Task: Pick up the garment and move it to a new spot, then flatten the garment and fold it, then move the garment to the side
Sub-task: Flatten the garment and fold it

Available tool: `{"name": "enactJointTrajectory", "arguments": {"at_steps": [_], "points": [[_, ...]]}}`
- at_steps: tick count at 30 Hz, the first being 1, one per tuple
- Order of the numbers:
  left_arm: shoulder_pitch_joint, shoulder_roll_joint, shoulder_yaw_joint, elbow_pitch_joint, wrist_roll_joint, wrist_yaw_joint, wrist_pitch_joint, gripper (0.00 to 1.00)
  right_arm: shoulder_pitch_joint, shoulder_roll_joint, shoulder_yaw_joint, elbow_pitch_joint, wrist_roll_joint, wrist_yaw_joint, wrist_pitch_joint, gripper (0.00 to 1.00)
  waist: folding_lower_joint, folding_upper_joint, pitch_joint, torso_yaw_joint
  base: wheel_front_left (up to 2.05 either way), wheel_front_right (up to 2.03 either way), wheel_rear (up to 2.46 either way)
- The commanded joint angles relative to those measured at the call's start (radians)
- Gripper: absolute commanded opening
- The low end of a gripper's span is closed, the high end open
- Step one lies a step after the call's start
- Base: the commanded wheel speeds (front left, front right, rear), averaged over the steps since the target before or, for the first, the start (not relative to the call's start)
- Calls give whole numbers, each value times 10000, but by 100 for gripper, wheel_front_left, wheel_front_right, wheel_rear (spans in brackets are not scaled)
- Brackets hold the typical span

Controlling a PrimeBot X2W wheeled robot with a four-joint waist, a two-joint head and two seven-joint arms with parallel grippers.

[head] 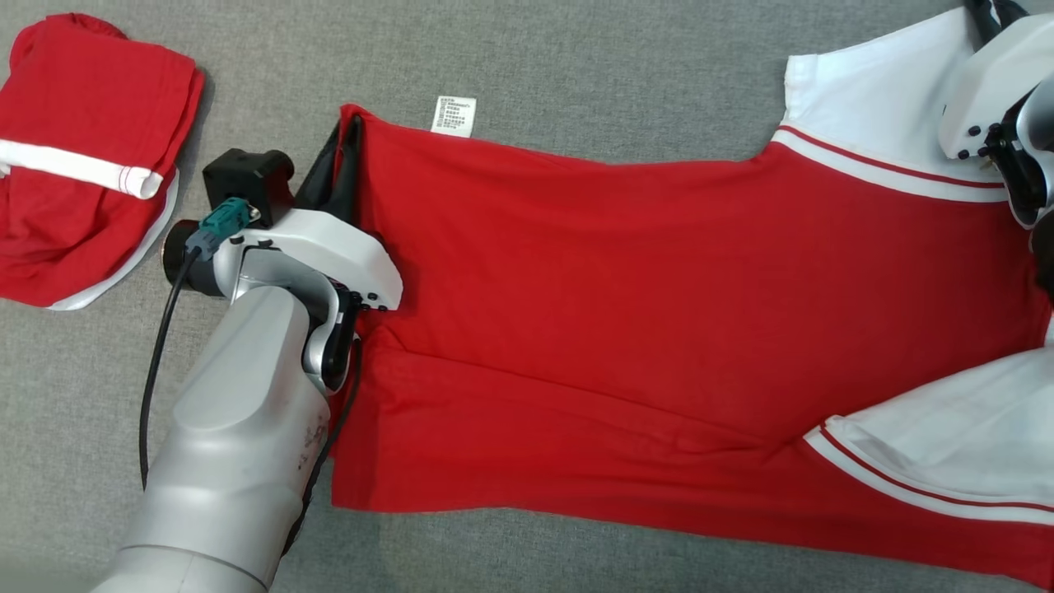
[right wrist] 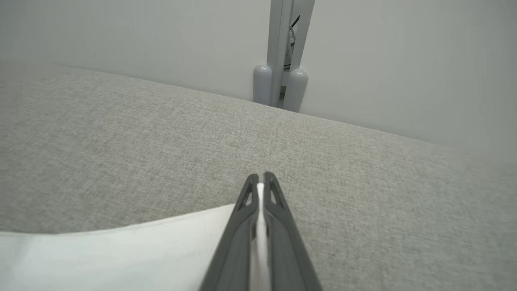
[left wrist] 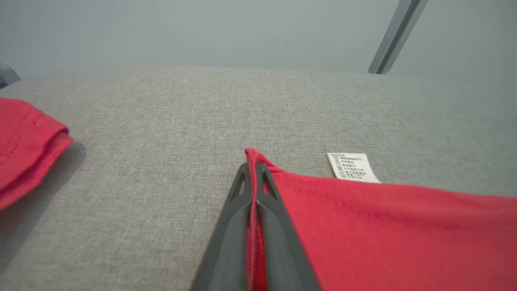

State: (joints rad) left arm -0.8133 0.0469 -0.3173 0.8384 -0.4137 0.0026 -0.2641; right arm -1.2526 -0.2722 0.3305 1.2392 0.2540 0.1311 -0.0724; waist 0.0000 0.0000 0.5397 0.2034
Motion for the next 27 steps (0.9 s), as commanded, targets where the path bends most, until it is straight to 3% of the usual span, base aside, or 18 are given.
{"name": "enactJointTrajectory", "arguments": {"at_steps": [1, 7, 13, 20, 27], "points": [[70, 79, 156, -114, 106, 70, 1, 0, -152, -10, -89, 12, -34, -7, -253, 0, 0, 0, -86, -68, 0, 0, 0], [428, 143, 852, -774, 638, -27, 2, 0, -193, 289, -667, 14, -122, -7, -1637, 0, 0, 0, -420, -345, 0, 0, 0], [1061, 229, 1342, -897, 1084, -379, 2, 0, 698, 756, -991, -846, 181, -5, -1946, 0, 0, 0, -1149, -825, 0, 0, 0], [2384, 486, 1883, -1146, 1571, -709, 2, 0, 3505, 942, -1055, -3393, 917, -5, -1933, 0, 0, 0, -2275, -1490, 0, 0, 0], [4191, 546, 2453, -1216, 1771, -865, 2, 0, 6779, 1107, -1127, -5050, 1967, -5, -1935, 0, 0, 0, -3321, -2054, 0, 0, 0]]}}
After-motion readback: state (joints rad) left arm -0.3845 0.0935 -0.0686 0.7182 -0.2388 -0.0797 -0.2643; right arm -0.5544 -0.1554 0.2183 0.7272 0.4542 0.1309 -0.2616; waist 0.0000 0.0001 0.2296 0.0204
